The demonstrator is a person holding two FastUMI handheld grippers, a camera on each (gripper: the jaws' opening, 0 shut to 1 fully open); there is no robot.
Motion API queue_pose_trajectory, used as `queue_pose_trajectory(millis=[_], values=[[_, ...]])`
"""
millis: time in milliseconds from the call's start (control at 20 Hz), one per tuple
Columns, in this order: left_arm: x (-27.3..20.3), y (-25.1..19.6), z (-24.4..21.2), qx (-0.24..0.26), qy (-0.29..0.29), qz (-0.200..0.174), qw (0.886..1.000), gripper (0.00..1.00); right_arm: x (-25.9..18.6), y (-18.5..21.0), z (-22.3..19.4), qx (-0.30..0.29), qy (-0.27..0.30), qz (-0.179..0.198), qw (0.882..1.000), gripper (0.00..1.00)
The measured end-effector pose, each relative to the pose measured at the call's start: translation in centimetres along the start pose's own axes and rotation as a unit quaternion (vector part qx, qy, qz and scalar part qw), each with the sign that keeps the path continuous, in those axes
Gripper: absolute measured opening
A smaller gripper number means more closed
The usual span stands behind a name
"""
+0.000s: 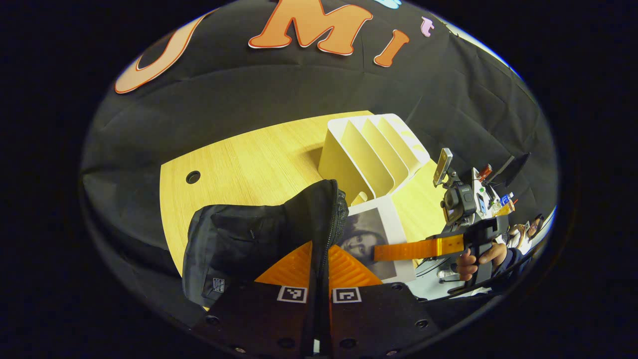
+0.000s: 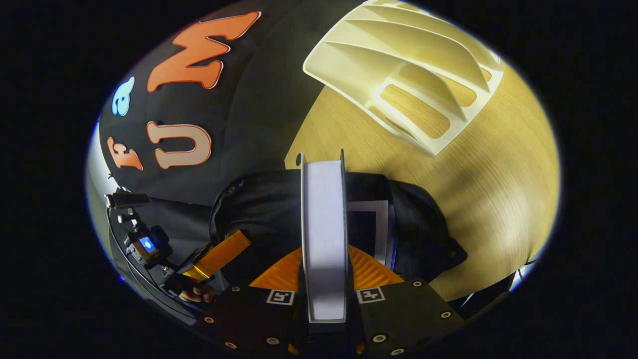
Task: Open the schoolbag, grab two books from the bookshelf and put them into the schoolbag.
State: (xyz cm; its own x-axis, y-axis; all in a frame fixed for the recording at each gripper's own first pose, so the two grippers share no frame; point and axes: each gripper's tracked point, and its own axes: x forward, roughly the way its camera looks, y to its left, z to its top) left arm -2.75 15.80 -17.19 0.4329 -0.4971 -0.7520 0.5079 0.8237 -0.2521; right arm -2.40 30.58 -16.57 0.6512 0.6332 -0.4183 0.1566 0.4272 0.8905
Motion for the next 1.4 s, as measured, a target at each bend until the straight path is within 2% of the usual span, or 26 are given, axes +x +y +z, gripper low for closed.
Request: queue_pose_trajectory(millis=[250, 450, 800, 900, 1050, 1100, 1150, 1200, 1250, 1300, 1400], values=[[0.2, -0.6, 0.3, 0.000, -0.006, -0.002, 1.000, 0.05, 2.3, 0.2, -0.6, 0.027, -0.021, 0.013, 0.999, 0.30], [-0.2, -1.4, 0.1, 0.004, -0.009, -0.007, 1.000, 0.05, 3.6, 0.2, -1.0, 0.025, -0.027, 0.023, 0.999, 0.30], [-0.3, -2.3, 0.2, 0.004, -0.014, -0.013, 1.000, 0.05, 6.4, 0.2, -3.0, 0.016, 0.001, 0.030, 0.999, 0.33], [-0.2, -2.2, 0.1, 0.001, -0.018, -0.010, 1.000, 0.05, 6.6, -0.7, -3.2, 0.001, 0.007, 0.001, 1.000, 0.36], [0.0, -1.7, -0.3, -0.011, -0.022, 0.009, 1.000, 0.05, 6.1, -2.6, -3.3, -0.062, 0.024, -0.053, 0.996, 0.55], [0.1, -1.7, -0.4, -0.013, -0.023, 0.017, 1.000, 0.05, 5.8, -3.2, -3.4, -0.082, 0.034, -0.065, 0.994, 0.77], [0.1, -1.7, -0.5, -0.015, -0.024, 0.025, 0.999, 0.05, 5.3, -3.4, -3.2, -0.098, 0.040, -0.069, 0.992, 0.73], [0.1, -1.9, -0.8, -0.014, -0.024, 0.033, 0.999, 0.05, 4.7, -3.7, -3.1, -0.110, 0.045, -0.075, 0.990, 0.80], [0.1, -1.9, -0.9, -0.016, -0.023, 0.044, 0.999, 0.05, 4.3, -4.2, -2.7, -0.122, 0.049, -0.085, 0.988, 0.92], [0.2, -2.1, -1.0, -0.020, -0.021, 0.049, 0.998, 0.06, 3.3, -4.5, -2.4, -0.130, 0.050, -0.090, 0.986, 0.97], [0.4, -3.3, -0.7, -0.032, -0.029, 0.044, 0.998, 0.08, 2.2, -4.5, -1.3, -0.148, 0.045, -0.090, 0.984, 0.98]])
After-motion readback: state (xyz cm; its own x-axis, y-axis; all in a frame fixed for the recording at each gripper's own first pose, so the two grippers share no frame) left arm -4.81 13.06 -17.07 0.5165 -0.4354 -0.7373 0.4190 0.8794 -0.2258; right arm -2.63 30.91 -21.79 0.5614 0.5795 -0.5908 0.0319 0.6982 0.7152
